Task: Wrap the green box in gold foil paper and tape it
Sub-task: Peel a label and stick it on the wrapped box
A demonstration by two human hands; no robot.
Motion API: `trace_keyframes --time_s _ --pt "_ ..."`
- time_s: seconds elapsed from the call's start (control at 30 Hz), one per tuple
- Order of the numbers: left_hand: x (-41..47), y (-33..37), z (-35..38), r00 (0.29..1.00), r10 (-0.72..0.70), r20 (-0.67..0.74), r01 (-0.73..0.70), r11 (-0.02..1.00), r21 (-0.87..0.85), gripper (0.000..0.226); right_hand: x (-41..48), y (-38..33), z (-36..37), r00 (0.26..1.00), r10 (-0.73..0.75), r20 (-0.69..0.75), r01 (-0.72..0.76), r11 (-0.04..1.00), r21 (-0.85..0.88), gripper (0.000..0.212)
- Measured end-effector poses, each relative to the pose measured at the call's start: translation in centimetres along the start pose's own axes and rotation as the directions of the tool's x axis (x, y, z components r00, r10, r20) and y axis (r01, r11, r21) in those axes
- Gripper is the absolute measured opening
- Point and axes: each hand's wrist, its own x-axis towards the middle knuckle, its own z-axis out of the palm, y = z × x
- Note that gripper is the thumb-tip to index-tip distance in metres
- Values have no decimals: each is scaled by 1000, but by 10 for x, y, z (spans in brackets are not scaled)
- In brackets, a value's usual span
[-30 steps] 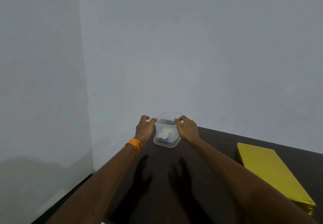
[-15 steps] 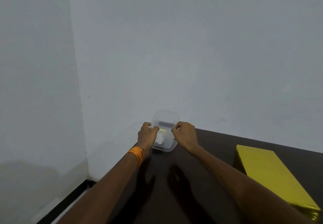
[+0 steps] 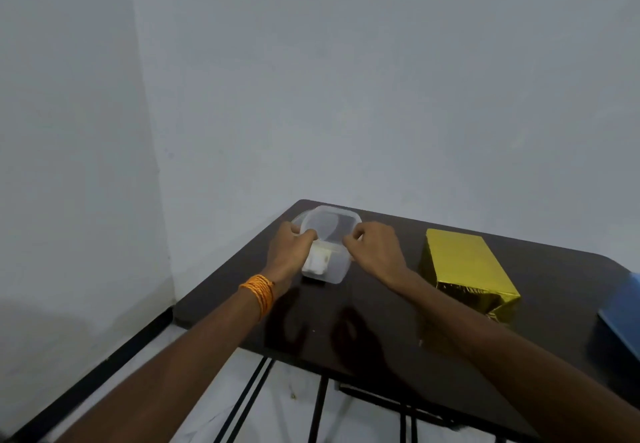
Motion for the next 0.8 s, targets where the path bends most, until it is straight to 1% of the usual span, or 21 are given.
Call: trace_keyframes --time_s 0.07,0.13,0.17,0.23,0.27,0.3,0.33,0.37,0.4,0.43,0.5,0.57,0.63,0.67,0.73,0.8 --pt "-10 -5 -2 999 -26 23 27 999 -26 26 -8 -2 -3 999 18 43 -17 999 -30 25" --pt "-15 -6 -5 999 -33 18 33 999 -32 28 -13 -7 -8 996 19 92 -9 994 -107 28" --pt "-15 -4 -7 1000 -29 0 29 999 -26 29 -13 -11 -12 995 -1 97 18 985 -174 32" --pt "-12 2 -14 999 -15 -48 14 1000 -11 31 -7 -15 -18 995 -90 50 101 948 -303 39" --pt "-8 5 -19 997 -10 -71 9 1000 -13 31 1 -19 -21 988 -153 21 152 936 -318 37" --pt "-5 10 -23 996 -2 -90 0 1000 -22 31 10 -23 -26 978 -205 25 203 930 -305 33" --pt "-1 14 -27 994 -1 -107 -3 999 -43 31 21 -27 -29 971 -229 65 238 935 -262 29" --pt "3 19 -30 992 2 -128 -10 998 -62 31 33 -33 -29 963 -233 139 258 944 -205 25" --pt "8 23 -33 990 3 -141 -14 997 -77 31 43 -39 -28 943 -224 248 269 949 -165 23" --pt "10 25 -32 989 2 -150 -16 996 -92 31 49 -43 -25 904 -216 368 291 943 -163 24" --pt "17 28 -34 987 -6 -160 -15 992 -128 33 61 -52 -11 796 -180 578 377 894 -241 29" --pt "24 28 -35 986 -15 -166 -12 987 -160 34 68 -54 6 681 -98 725 457 831 -317 36" --pt "31 27 -37 985 -35 -169 -2 977 -212 32 70 -53 21 607 -39 793 532 762 -369 50" --pt "33 28 -36 985 -53 -165 11 968 -249 30 69 -52 26 592 -20 806 557 732 -391 57" --pt "39 30 -33 983 -88 -162 31 946 -322 29 69 -51 34 578 -28 815 589 706 -394 65" --pt "43 31 -28 982 -98 -162 35 934 -355 29 66 -52 36 588 -34 808 578 717 -390 67"
